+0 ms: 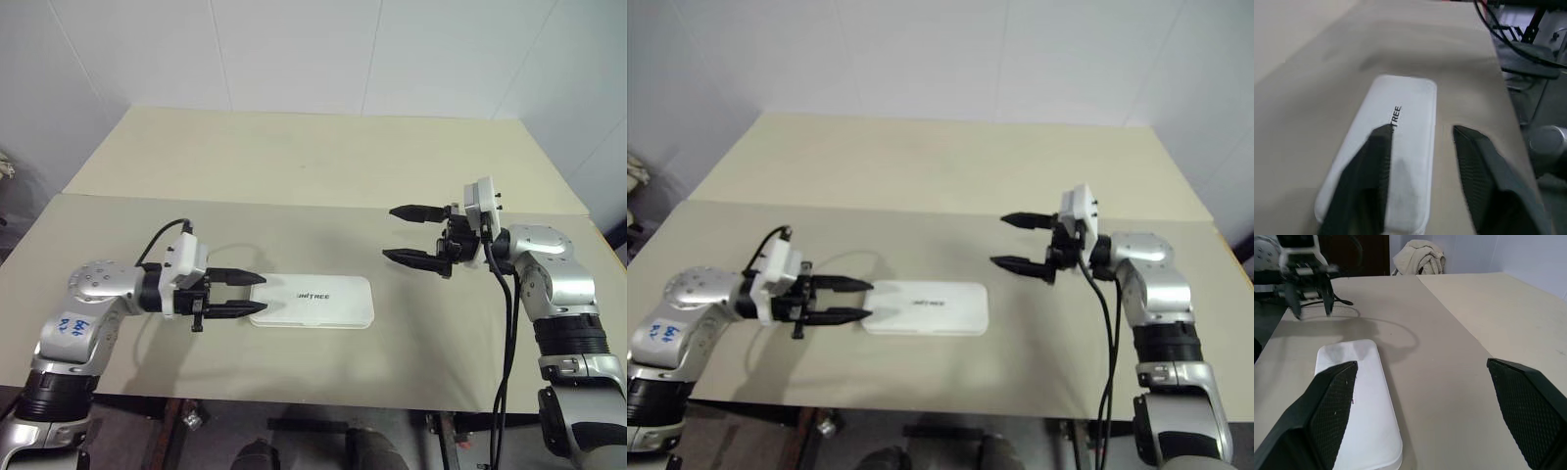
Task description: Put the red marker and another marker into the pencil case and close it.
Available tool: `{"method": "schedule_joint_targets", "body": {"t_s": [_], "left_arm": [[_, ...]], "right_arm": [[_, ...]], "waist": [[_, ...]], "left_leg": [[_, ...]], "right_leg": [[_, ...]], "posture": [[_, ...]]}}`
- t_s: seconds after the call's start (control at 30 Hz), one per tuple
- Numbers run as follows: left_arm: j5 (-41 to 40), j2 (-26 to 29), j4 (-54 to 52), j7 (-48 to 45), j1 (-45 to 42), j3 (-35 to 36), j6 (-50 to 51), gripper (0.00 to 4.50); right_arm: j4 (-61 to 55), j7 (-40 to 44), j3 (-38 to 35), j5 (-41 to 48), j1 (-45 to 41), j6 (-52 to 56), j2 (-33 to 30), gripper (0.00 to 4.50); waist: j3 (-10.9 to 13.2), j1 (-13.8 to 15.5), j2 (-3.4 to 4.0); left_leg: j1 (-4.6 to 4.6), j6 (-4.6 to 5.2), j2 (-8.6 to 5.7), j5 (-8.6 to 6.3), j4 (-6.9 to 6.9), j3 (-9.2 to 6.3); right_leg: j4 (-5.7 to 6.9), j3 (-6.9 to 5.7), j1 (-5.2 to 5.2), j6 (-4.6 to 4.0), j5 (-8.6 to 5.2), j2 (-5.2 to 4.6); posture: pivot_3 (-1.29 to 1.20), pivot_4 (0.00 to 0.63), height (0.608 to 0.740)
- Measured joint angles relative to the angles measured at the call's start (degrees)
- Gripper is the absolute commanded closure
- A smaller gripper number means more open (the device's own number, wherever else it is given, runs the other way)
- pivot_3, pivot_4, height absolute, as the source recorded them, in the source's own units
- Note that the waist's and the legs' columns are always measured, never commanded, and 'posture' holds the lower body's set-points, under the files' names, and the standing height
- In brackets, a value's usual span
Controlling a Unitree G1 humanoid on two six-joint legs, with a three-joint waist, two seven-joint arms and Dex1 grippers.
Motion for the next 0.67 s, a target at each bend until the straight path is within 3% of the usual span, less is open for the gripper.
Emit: {"method": "schedule_joint_targets", "body": {"t_s": [0.17, 0.4, 0.67], "left_arm": [[-3.1, 1.1, -3.9, 0.1, 5.6, 5.2, 0.0, 0.03], [-8.2, -0.2, -6.5, 1.0, 10.5, 13.1, -3.0, 0.03], [-9.7, -0.6, -8.2, 3.0, 14.2, 16.5, -5.1, 0.03]], "right_arm": [[2.3, 0.2, 0.4, -1.0, -0.9, -1.1, 0.0, 0.00], [6.9, 0.1, 0.3, -3.2, -4.9, -3.5, -0.2, 0.00], [6.7, -0.1, 0.4, -3.5, -5.0, -3.2, 0.0, 0.00]], "waist": [[0.0, -0.1, 0.00], [0.0, -0.4, 0.01], [0.0, -0.3, 0.01]], "left_leg": [[0.00, -0.01, 0.01, -0.01, -0.07, 0.01], [0.03, -0.03, 0.04, -0.02, -0.11, 0.03], [0.03, -0.05, 0.05, -0.03, -0.13, 0.02]], "right_leg": [[-0.10, -0.01, 0.00, 0.00, 0.00, -0.02], [-0.12, -0.07, 0.00, -0.06, -0.03, -0.04], [-0.14, -0.10, 0.00, -0.08, -0.04, -0.06]], "posture": [[0.00, 0.150, 0.740], [0.00, 0.150, 0.740], [0.00, 0.150, 0.740]]}}
